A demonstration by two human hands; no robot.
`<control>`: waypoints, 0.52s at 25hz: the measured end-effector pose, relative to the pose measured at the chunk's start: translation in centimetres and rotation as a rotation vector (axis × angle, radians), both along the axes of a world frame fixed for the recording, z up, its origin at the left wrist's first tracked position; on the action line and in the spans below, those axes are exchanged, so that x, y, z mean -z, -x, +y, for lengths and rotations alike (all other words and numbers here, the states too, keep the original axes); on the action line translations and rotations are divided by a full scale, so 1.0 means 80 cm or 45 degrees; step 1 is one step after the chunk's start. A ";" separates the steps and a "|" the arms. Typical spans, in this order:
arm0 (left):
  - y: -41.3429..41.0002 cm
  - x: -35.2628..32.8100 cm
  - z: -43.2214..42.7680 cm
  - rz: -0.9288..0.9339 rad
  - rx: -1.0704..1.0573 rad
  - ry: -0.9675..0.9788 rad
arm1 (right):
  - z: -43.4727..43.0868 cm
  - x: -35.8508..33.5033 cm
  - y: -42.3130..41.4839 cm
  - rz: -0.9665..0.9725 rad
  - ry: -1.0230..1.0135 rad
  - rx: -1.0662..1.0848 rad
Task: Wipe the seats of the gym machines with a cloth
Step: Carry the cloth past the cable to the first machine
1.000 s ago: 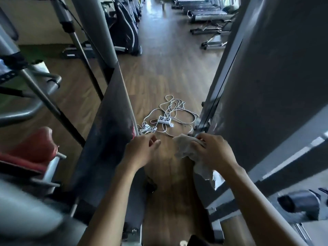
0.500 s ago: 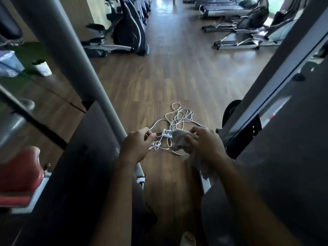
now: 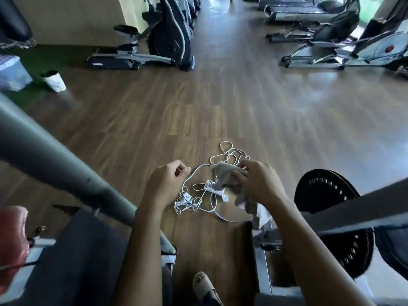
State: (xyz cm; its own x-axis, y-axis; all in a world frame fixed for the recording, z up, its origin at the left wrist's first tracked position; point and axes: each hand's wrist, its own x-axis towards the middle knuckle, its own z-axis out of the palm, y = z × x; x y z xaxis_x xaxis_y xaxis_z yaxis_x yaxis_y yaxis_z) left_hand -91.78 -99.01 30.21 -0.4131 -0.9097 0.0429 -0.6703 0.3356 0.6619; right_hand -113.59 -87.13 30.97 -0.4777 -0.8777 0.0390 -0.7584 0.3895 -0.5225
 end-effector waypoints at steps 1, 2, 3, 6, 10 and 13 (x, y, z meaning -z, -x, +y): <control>0.002 0.003 -0.014 0.005 -0.011 0.001 | -0.018 -0.003 0.007 0.019 -0.011 -0.031; 0.003 0.004 -0.023 0.011 -0.009 0.001 | -0.034 -0.006 0.012 0.034 -0.009 -0.064; 0.004 0.005 -0.036 0.024 -0.012 -0.014 | -0.054 -0.008 0.018 0.041 0.006 -0.102; -0.001 0.013 -0.076 0.098 -0.043 -0.064 | -0.116 -0.009 0.029 0.043 0.039 -0.222; -0.010 0.018 -0.128 0.161 -0.170 -0.065 | -0.207 -0.002 0.035 0.019 0.037 -0.393; -0.015 0.003 -0.163 0.108 -0.317 -0.028 | -0.284 -0.002 0.035 0.006 0.046 -0.566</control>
